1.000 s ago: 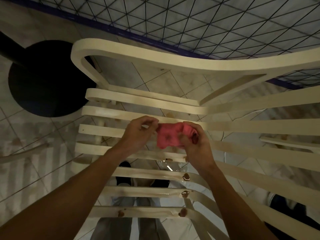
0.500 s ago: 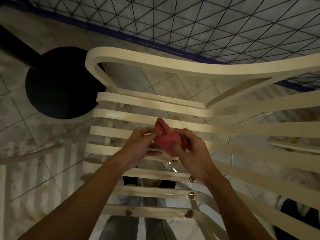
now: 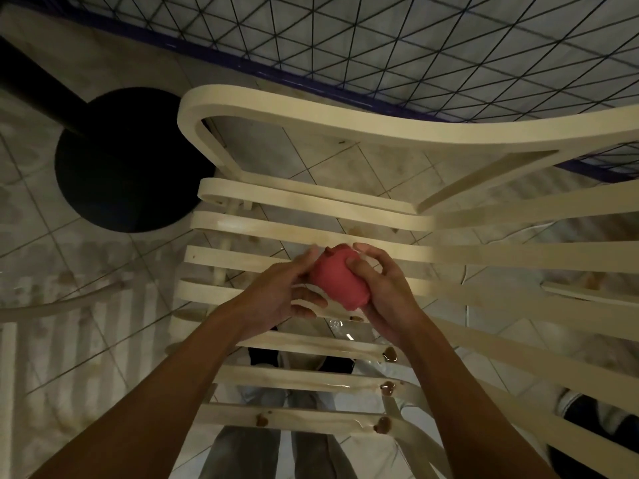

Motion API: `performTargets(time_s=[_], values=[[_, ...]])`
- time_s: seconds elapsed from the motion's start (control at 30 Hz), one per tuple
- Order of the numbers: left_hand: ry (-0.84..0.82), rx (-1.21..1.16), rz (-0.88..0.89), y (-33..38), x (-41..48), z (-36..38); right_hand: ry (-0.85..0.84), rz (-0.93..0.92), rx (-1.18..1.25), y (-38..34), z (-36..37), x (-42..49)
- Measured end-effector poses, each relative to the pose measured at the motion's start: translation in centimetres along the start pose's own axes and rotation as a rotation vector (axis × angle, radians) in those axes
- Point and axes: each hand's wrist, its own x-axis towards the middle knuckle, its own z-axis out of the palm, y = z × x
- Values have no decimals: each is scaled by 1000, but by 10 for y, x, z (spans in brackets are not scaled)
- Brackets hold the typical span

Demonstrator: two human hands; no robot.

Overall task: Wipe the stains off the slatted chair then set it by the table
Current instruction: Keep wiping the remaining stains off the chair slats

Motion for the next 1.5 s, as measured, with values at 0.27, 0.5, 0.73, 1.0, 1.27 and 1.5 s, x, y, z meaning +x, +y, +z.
performTargets(time_s=[0.27,0.5,0.73,1.0,1.27,1.5], values=[[59,284,182,-8,2,-18,-190,55,-187,-1,0,1],[453,708,395,21,24,-71,160,-390,-699,9,-7,24],[471,1433,143,14,47,-132,200,-595,-1340,50,-29,54],[477,1449,150,-2,59,-129,112,-721,-1318,72,3,60],[446,1387,126,-1,61,-130,-177,-807,-1339,97,42,52],[459,1382,142,-1,59,-131,13,-823,-1341,73,4,59]])
